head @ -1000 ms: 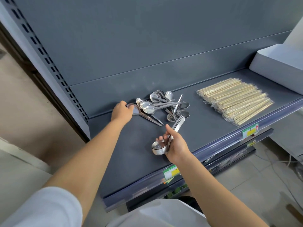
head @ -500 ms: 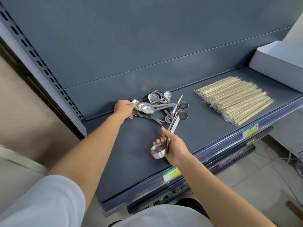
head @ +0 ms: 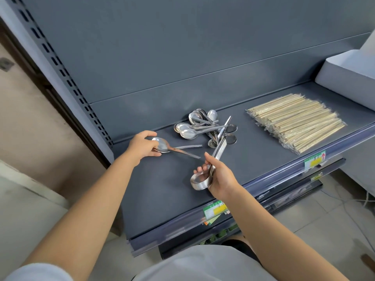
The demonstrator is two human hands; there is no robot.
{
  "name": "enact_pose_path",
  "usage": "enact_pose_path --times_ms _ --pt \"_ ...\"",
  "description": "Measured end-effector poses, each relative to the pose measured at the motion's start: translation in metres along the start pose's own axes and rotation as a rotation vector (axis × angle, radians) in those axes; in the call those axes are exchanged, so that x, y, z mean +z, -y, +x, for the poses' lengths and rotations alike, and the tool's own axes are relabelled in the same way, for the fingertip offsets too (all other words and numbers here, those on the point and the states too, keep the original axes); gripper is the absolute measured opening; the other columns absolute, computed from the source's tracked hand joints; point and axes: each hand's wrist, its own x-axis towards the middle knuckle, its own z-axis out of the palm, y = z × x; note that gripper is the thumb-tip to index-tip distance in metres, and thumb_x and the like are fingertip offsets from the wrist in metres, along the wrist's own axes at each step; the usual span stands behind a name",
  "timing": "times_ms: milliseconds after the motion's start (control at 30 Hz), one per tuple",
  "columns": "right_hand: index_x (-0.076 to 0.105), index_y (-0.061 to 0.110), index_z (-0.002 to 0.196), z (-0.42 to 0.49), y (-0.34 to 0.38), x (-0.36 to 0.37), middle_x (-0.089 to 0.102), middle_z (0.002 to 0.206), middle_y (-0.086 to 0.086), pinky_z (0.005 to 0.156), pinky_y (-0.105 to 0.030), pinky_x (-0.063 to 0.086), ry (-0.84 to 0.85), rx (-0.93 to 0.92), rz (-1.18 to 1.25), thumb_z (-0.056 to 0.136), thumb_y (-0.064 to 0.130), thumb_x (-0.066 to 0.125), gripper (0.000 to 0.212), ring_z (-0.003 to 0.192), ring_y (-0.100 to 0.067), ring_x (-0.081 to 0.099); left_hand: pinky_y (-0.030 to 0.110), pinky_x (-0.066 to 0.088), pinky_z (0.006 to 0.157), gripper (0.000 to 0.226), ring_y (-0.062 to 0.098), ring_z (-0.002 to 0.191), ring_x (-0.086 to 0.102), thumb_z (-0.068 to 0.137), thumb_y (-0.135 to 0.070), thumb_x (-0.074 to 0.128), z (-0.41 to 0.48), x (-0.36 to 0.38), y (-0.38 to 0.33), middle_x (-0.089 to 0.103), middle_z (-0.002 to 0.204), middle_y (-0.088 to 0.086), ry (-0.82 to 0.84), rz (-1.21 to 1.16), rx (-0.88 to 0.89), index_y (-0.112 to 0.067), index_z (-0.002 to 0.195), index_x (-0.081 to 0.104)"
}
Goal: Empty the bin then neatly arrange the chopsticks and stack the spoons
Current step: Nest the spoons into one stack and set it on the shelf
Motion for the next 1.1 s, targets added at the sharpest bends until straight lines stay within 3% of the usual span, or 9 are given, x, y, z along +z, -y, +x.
enact_pose_path --times_ms 167,400,500,633,733,867,933,1033,1100 --pt "0.050 0.009 0.070 0.000 -0.001 -0.002 0.044 0.052 -0.004 0.069 -0.034 0.054 0.016 -0.002 0.005 0.091 0.018 0.062 0.026 0.048 -0.020 0.053 0.023 0.059 0.071 0.036 0.019 0.071 0.064 0.083 0.009 0.049 -0.014 -0.012 0.006 0.060 0.094 0.009 0.108 0.126 0.015 -0.007 0.110 0.066" --pt "0.050 0.009 0.068 -0.001 -0.001 -0.005 0.045 0.052 -0.004 0.073 -0.035 0.053 0.018 0.003 0.015 0.089 0.020 0.064 0.028 0.048 -0.021 0.053 0.017 0.056 0.060 0.023 0.020 0.072 0.063 0.084 0.008 0.056 -0.034 -0.014 0.011 0.066 0.088 0.012 0.162 0.195 0.058 -0.008 0.094 0.069" --pt "0.050 0.010 0.068 -0.002 -0.001 -0.006 0.048 0.054 -0.004 0.075 -0.033 0.053 0.041 0.004 -0.002 0.089 0.026 0.065 0.030 0.051 -0.020 0.054 0.020 0.058 0.065 0.023 0.020 0.072 0.064 0.082 0.010 0.058 -0.042 -0.013 0.013 0.067 0.088 0.012 0.126 0.048 0.022 -0.007 0.092 0.071" --pt "0.055 0.010 0.072 -0.002 -0.002 -0.006 0.054 0.061 -0.004 0.079 -0.032 0.053 0.081 -0.005 -0.060 0.084 0.027 0.070 0.026 0.060 -0.020 0.059 0.018 0.056 0.062 0.012 0.015 0.068 0.065 0.083 0.008 0.062 -0.065 -0.002 0.011 0.069 0.076 0.007 0.068 -0.368 -0.057 0.001 0.087 0.070" --pt "0.056 0.009 0.078 -0.001 -0.004 -0.006 0.057 0.068 -0.005 0.079 -0.033 0.052 0.114 -0.023 -0.063 0.073 0.028 0.077 0.029 0.069 -0.022 0.062 0.017 0.055 0.059 0.011 0.011 0.058 0.064 0.083 0.009 0.062 -0.087 0.016 0.010 0.067 0.068 0.005 0.093 -0.462 -0.105 0.002 0.089 0.069" --pt "0.063 0.009 0.090 0.001 -0.007 -0.006 0.069 0.080 -0.005 0.085 -0.036 0.054 0.056 -0.073 -0.153 0.063 0.034 0.082 0.041 0.075 -0.020 0.068 0.015 0.048 0.054 0.017 0.009 0.052 0.058 0.082 0.005 0.063 -0.112 0.038 0.012 0.066 0.069 0.005 0.201 -0.301 -0.086 -0.003 0.093 0.073" --pt "0.062 0.008 0.092 0.002 -0.008 -0.007 0.069 0.085 -0.007 0.082 -0.037 0.055 0.076 -0.070 -0.109 0.061 0.035 0.082 0.046 0.079 -0.022 0.069 0.017 0.044 0.051 0.020 0.010 0.051 0.054 0.082 0.000 0.063 -0.118 0.045 0.014 0.066 0.071 0.006 0.179 -0.174 -0.026 -0.008 0.096 0.074" --pt "0.060 0.006 0.081 0.001 -0.007 -0.009 0.063 0.077 -0.007 0.072 -0.033 0.056 0.079 -0.047 -0.076 0.073 0.030 0.076 0.029 0.072 -0.021 0.067 0.016 0.039 0.049 0.020 0.006 0.049 0.049 0.080 -0.011 0.066 -0.122 0.052 0.016 0.062 0.060 -0.004 0.114 0.074 0.104 -0.022 0.094 0.077" --pt "0.054 0.010 0.068 -0.001 -0.005 -0.009 0.054 0.064 -0.002 0.066 -0.031 0.055 0.033 -0.032 -0.024 0.080 0.030 0.072 0.029 0.063 -0.016 0.062 0.019 0.040 0.057 0.017 0.002 0.055 0.049 0.082 -0.023 0.066 -0.126 0.058 0.017 0.061 0.062 -0.011 0.138 0.229 0.211 -0.033 0.091 0.076"
